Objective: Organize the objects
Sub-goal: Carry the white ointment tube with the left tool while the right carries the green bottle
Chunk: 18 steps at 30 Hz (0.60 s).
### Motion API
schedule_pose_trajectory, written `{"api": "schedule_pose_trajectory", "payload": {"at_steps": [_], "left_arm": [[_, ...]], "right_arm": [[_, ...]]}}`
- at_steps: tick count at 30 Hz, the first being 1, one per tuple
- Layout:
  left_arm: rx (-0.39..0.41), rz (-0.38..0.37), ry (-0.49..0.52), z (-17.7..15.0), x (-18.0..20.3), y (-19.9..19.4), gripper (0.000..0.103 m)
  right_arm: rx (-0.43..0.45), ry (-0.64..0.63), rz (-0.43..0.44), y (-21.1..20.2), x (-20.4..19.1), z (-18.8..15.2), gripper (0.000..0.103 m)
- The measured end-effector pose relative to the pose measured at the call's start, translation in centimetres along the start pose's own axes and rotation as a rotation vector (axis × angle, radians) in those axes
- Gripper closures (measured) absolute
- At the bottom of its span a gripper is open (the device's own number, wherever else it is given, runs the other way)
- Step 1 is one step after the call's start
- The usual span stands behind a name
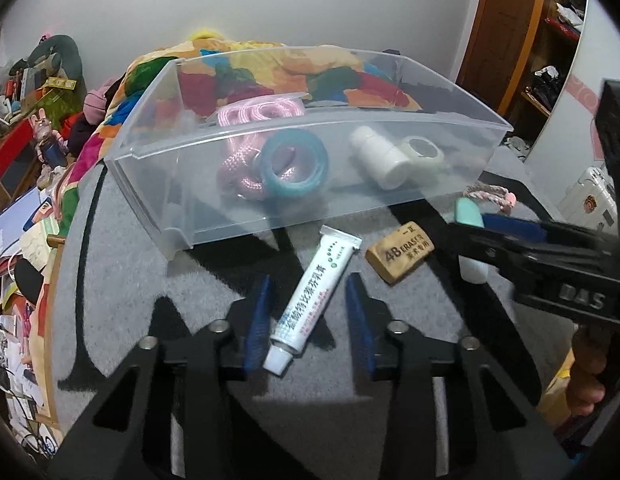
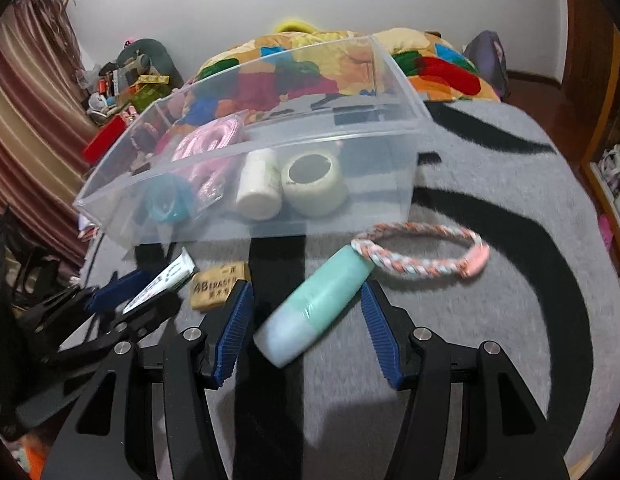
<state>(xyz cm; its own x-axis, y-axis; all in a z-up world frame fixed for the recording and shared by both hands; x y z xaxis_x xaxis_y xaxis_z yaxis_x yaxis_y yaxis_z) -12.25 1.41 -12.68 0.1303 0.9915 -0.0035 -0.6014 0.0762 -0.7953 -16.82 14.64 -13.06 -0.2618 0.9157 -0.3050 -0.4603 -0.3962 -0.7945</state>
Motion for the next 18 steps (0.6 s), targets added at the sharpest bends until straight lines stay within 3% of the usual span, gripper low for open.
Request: {"api": "schedule_pose_trajectory", "payload": {"at_steps": [3, 6, 18], "left_arm": [[0.004, -0.003, -0.008, -0.5, -0.2, -0.4, 0.087], [0.009, -0.014, -0.022, -0.9, -0.4, -0.8, 0.088], [0.088, -0.028, -0.021, -0.4, -0.1, -4.8, 0.088]], "right_arm": [[0.019, -0.051, -0.056, 0.1, -0.1, -0.1, 0.069], [0.034, -0.091, -0.080, -0.4, 0.2, -0.7, 0.082], [0.059, -0.186, -0.034, -4.1, 0.1, -2.9, 0.082]]}}
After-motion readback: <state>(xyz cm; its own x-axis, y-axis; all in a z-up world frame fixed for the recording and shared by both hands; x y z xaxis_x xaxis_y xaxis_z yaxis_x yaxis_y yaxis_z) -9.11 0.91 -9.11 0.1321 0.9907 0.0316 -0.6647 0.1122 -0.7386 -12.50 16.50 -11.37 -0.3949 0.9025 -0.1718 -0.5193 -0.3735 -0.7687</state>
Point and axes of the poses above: each gripper's, at about its wrist camera, not at the fingertips, and y roughly the way its jaws point, x to its right, z to its top, the point moved 8 cm from there along y, roughly the way its jaws point, and after that the axes turned 5 degrees about y, right-handed, at the moved point
